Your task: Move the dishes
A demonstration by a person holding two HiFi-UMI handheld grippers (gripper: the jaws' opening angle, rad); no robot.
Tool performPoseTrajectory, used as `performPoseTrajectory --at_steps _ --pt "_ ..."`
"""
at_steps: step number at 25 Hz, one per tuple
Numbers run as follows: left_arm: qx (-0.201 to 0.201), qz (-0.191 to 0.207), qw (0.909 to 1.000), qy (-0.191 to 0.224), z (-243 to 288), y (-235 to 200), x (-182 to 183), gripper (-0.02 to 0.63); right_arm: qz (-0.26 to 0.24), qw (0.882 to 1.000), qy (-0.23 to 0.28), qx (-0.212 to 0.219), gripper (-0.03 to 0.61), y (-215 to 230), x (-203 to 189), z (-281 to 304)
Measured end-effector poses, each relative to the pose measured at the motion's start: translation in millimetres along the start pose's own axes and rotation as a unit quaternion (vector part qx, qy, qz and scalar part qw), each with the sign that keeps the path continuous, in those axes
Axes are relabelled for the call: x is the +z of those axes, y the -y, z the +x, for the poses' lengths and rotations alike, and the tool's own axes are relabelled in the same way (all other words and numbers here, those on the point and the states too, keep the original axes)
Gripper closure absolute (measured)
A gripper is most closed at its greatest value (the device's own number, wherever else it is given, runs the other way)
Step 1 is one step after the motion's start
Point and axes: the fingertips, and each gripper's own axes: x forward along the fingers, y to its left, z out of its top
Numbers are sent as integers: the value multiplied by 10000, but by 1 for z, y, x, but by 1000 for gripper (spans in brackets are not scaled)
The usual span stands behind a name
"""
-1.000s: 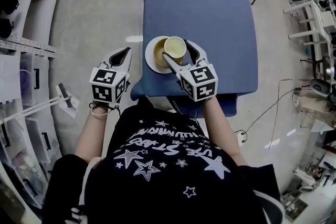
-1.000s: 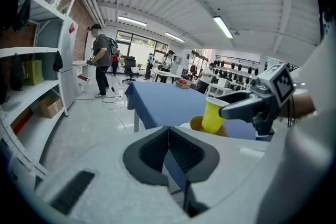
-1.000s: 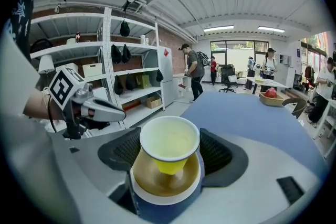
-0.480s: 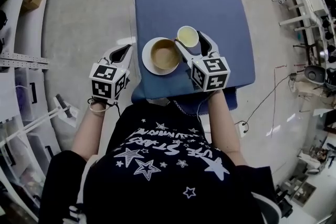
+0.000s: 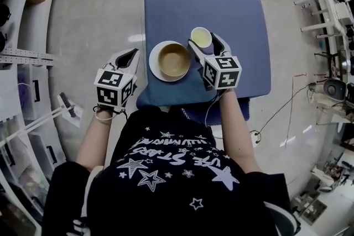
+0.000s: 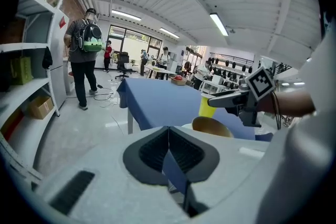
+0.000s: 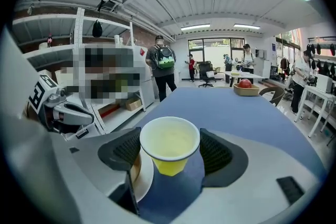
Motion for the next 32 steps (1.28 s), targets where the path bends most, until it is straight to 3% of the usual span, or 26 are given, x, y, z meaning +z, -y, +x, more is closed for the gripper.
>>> performPoseTrajectory --at_steps 22,28,32 --pt "17 87 9998 -162 5 2 -6 594 151 9999 13 56 227 0 -25 13" --pt "-6 104 9998 -153 3 4 -8 594 -208 9996 -127 -132 227 4 -26 8" --pt "-14 118 9998 -154 -1 3 -12 594 -149 9997 -137 -169 227 5 -29 8"
